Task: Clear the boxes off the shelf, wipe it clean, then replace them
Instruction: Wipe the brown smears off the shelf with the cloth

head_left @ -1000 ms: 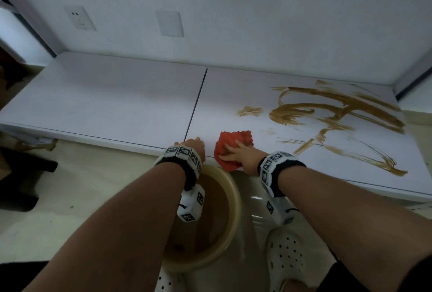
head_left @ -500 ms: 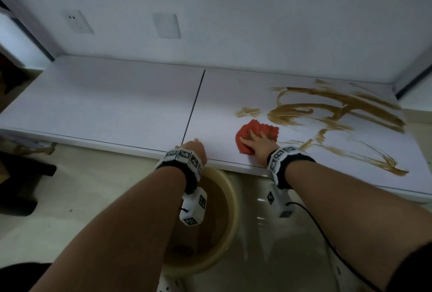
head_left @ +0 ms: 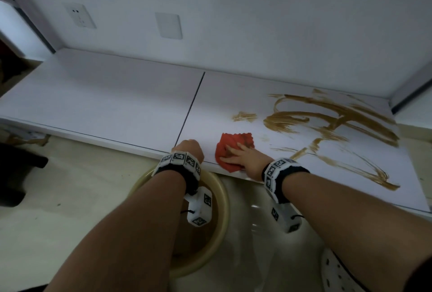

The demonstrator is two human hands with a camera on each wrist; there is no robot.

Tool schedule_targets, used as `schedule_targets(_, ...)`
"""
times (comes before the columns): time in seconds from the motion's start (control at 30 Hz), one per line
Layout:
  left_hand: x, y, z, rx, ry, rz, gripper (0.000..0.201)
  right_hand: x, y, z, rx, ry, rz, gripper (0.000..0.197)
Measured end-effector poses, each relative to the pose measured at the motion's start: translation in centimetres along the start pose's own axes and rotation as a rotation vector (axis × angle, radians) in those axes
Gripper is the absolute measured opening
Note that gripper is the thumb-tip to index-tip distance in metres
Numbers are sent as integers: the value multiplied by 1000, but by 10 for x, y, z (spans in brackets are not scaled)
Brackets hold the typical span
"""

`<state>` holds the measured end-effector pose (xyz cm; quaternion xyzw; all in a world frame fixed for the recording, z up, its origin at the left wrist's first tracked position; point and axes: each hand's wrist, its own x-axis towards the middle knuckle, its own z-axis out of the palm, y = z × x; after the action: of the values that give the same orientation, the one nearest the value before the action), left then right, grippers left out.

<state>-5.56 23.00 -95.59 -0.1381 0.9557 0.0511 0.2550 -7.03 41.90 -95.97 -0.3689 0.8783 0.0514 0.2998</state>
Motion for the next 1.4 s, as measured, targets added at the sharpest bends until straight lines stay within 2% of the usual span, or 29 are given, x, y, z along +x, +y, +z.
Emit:
schedule_targets(0.1,-1,1,4,-23,3,-19,20,-5,9,8,53,51,41,64)
schedule_targets(0.23,-10,9,12,6,35,6,28,-9,24,4,162,34,185,73)
schedule_targets(0.37,-19,31,18,-27,63,56,31,-7,29,3,193,15,232,75)
schedule_targets(0.43,-23,43,20,-48,89,77,32,-8,26,4,165,10,215,75)
schedule_targets(0.57,-29,61,24,-78,121,138,36,-20,21,12,21,-11,72,71)
schedule_targets(0.63,-30,69,24,-114,112,145,41,-29,20,16,-40,-48,2,75)
schedule_targets(0.73,-35,81,25,-75,74,167,40,-43,31,20,-64,-78,-64,70)
schedule_targets(0.83,-41,90,31,3,45,178,40,-59,56,26,-10,-24,-31,69)
schedule_targets(0.97,-41,95,32,95,-12,166,45,-75,91,27,88,22,109,70)
schedule_targets(1.13,-39,97,31,114,-48,157,50,-60,92,19,124,6,175,74)
schedule_targets(1.27,-41,99,28,134,-48,133,50,-36,77,12,79,13,119,75)
schedule_targets(1.4,-40,100,20,104,-57,116,48,-32,58,14,14,45,2,72)
